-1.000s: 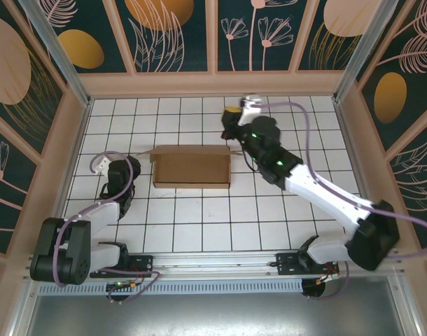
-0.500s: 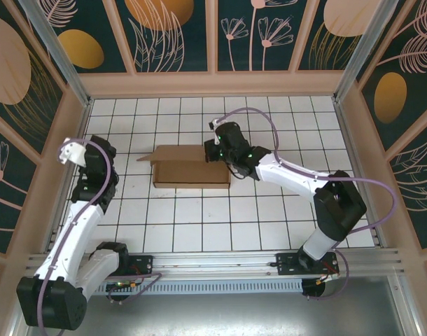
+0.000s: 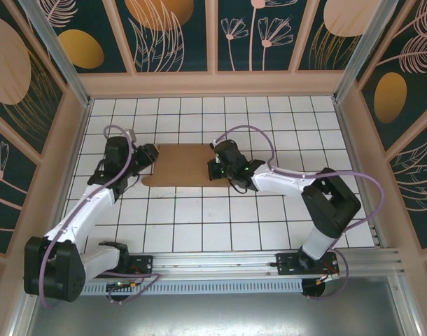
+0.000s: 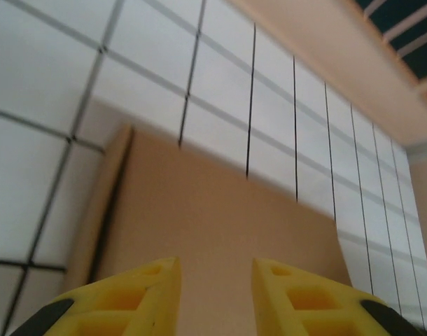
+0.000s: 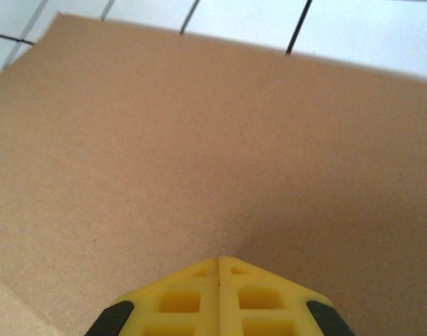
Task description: Fold the paper box
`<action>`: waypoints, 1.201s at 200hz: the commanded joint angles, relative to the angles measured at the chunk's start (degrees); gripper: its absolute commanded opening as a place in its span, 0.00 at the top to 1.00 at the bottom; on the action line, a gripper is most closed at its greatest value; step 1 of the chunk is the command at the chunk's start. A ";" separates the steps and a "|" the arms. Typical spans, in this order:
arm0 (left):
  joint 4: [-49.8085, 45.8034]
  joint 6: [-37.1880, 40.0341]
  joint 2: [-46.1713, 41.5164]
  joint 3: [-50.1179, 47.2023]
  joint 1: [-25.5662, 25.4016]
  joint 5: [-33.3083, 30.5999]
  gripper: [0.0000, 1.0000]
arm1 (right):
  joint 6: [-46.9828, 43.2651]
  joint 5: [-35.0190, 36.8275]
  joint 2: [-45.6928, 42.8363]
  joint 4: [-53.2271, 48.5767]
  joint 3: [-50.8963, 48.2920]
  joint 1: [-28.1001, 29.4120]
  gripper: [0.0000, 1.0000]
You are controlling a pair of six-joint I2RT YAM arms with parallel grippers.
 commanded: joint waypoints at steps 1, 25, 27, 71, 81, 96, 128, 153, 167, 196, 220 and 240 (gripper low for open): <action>3.77 1.12 2.55 -3.09 -0.28 6.84 0.68 | 1.10 0.45 3.57 -1.80 -1.32 -0.58 0.94; 4.44 0.76 5.44 -4.00 -0.55 7.22 0.66 | 1.00 0.16 4.40 -1.82 -1.79 -0.67 0.94; 4.31 0.76 5.65 -4.03 -0.51 7.01 0.66 | 0.97 0.19 4.43 -1.81 -1.83 -0.66 0.94; 4.89 -2.05 12.23 -5.56 -0.52 5.68 0.65 | -0.06 5.69 0.59 -0.54 -3.15 -0.67 0.91; 5.47 -3.38 14.29 -6.14 -0.43 6.46 0.66 | -0.68 7.75 -1.38 -0.31 -3.47 -0.71 0.90; 5.12 -3.73 14.64 -5.62 -0.45 6.41 0.71 | -1.58 9.15 -4.27 -0.86 -3.34 -1.64 0.90; -0.01 0.76 8.89 0.61 -0.42 1.28 0.67 | -5.29 11.71 -12.75 -0.75 -3.11 -3.26 0.80; -2.67 4.88 6.76 5.13 -0.46 -4.71 0.52 | -6.99 5.41 -17.66 -0.32 -3.10 -7.32 0.56; -1.07 4.38 7.40 6.10 -0.46 -6.67 0.40 | -6.81 3.39 -18.93 -0.14 -3.40 -10.00 0.53; -0.14 6.71 12.02 8.39 -0.46 -8.72 0.29 | -5.96 2.37 -16.15 -7.25 0.12 -14.22 0.52; -0.82 8.09 16.34 8.94 0.06 -9.22 0.27 | -1.40 -5.32 -14.39 -3.19 -3.46 -17.33 0.27; -0.24 8.44 17.71 8.10 0.33 -7.74 0.25 | -0.10 -17.45 -11.49 -1.51 -5.15 -21.36 0.28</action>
